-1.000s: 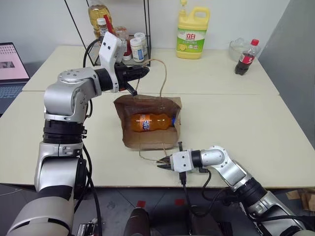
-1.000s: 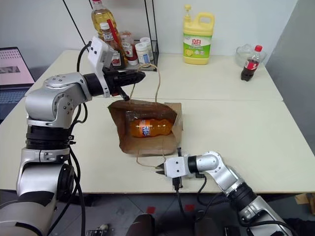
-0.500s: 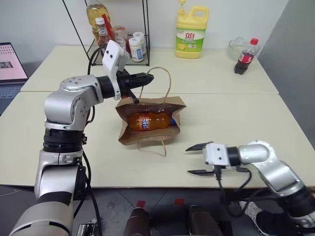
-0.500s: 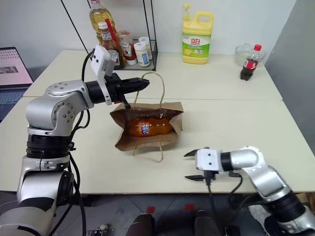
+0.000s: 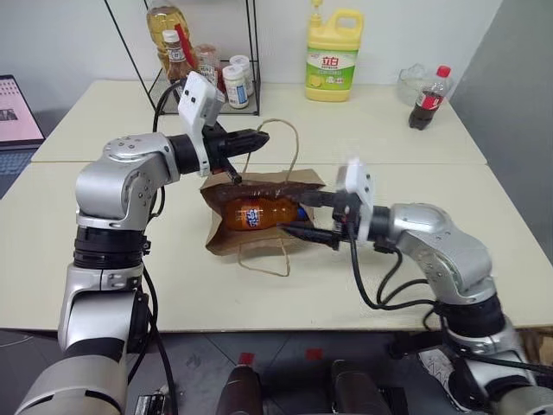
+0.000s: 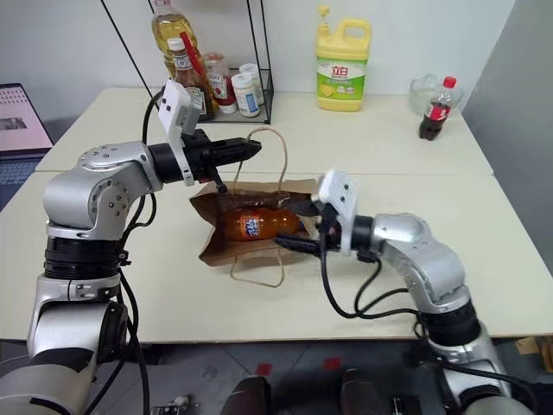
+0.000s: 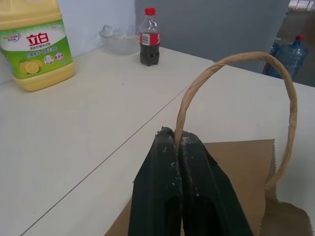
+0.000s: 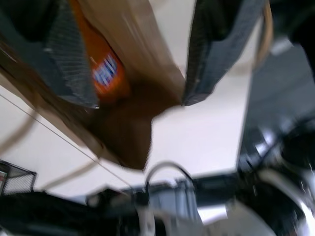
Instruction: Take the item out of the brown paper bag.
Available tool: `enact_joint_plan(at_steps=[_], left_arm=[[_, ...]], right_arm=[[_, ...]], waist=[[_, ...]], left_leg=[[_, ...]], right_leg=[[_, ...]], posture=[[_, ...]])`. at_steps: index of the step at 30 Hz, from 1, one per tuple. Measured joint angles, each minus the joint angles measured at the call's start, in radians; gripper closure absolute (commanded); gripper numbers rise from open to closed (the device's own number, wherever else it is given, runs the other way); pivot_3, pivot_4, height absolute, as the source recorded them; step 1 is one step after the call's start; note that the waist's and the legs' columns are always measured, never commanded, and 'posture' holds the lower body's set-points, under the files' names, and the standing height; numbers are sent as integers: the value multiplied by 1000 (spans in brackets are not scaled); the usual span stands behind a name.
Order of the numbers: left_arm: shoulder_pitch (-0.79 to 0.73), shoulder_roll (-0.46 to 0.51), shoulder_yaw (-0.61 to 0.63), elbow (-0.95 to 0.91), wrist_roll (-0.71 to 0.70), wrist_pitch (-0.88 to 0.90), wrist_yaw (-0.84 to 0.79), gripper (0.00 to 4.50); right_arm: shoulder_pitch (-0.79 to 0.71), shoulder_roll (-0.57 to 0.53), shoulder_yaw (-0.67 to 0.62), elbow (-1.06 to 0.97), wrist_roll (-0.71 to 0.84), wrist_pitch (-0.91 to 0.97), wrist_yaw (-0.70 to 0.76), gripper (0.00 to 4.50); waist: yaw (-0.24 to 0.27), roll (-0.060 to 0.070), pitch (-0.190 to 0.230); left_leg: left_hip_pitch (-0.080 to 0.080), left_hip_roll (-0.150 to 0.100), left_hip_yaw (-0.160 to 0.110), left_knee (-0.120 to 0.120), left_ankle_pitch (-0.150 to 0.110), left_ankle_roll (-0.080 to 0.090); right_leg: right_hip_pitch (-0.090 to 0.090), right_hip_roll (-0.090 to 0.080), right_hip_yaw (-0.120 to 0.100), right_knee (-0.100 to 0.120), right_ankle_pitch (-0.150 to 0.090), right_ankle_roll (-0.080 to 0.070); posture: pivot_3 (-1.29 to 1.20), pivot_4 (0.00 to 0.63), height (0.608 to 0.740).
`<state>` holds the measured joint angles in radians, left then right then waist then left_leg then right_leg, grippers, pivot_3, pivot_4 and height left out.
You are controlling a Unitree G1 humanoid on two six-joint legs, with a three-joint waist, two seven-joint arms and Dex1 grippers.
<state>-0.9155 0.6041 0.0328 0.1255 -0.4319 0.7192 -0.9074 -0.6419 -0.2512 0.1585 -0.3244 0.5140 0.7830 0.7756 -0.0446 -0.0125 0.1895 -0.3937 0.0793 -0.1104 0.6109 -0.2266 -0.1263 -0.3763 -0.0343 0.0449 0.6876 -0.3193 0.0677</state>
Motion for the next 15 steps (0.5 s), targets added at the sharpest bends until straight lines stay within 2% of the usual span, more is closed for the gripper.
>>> enact_joint_plan(at_steps=[1,6,15], left_arm=[[-3,0,-1,1,2,-5,-1,4500],[-6,3,-2,3,3,-8,-4,4500],[-6,4,-6,6,13,-12,-17,4500]], right_arm=[[-14,39,1,9,17,17,-21,3008],[-51,113,27,72,26,40,-67,3008],[-111,153,133,378,-123,-143,-52,3008]], waist=[[-1,0,0],[2,0,0],[-9,0,0]], left_leg=[[0,0,0,0,0,0],[-1,0,0,0,0,0],[-3,0,0,0,0,1]], right_leg=[[-1,0,0,0,0,0],[-1,0,0,1,0,0],[-5,0,0,2,0,0]], posture=[[0,150,740],[0,150,740],[0,150,740]])
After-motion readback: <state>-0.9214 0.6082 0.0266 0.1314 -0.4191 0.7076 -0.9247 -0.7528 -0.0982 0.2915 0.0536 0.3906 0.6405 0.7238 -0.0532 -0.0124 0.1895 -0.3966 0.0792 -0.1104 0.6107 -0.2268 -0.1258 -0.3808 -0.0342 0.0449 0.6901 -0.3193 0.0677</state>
